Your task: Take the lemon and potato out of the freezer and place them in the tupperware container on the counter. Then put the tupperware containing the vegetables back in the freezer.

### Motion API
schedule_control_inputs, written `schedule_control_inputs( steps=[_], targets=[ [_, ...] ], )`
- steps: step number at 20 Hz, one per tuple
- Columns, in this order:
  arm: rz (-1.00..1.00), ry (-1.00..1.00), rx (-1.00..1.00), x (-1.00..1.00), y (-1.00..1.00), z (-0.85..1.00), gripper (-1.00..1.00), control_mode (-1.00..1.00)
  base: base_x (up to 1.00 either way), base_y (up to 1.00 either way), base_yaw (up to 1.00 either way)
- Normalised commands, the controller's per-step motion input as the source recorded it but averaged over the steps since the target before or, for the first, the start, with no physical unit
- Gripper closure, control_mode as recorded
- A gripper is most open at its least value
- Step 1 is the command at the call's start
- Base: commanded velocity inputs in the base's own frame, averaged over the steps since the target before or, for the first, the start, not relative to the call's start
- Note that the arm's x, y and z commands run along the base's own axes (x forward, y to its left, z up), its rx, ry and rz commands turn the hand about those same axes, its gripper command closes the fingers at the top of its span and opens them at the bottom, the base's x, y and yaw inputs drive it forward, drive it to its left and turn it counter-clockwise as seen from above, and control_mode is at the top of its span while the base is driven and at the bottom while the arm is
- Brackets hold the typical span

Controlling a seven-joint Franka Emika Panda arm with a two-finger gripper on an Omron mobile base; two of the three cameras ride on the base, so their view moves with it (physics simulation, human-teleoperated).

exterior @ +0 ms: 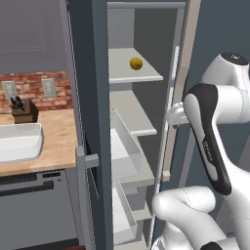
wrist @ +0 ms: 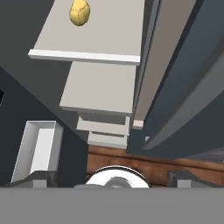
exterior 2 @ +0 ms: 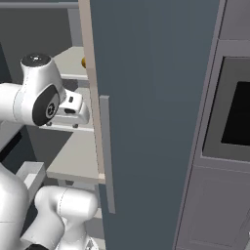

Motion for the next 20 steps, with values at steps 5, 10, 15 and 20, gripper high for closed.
schedule_control_inputs(
  steps=[5, 10, 15, 20],
  targets=[
    [0.00, 0.05, 0.00, 0.00, 0.00, 0.00, -1.00, -1.00, 0.00, 0.00, 0.00],
    [0.00, 0.02, 0.00, 0.05, 0.00, 0.00, -1.00, 1.00, 0.35, 0.00, 0.00],
    [0.00, 0.00, 0.00, 0.00, 0.00, 0.00, -1.00, 1.00, 0.69, -0.01, 0.00],
    [0.00, 0.00, 0.00, 0.00, 0.00, 0.00, -1.00, 1.00, 0.51, 0.00, 0.00]
  ],
)
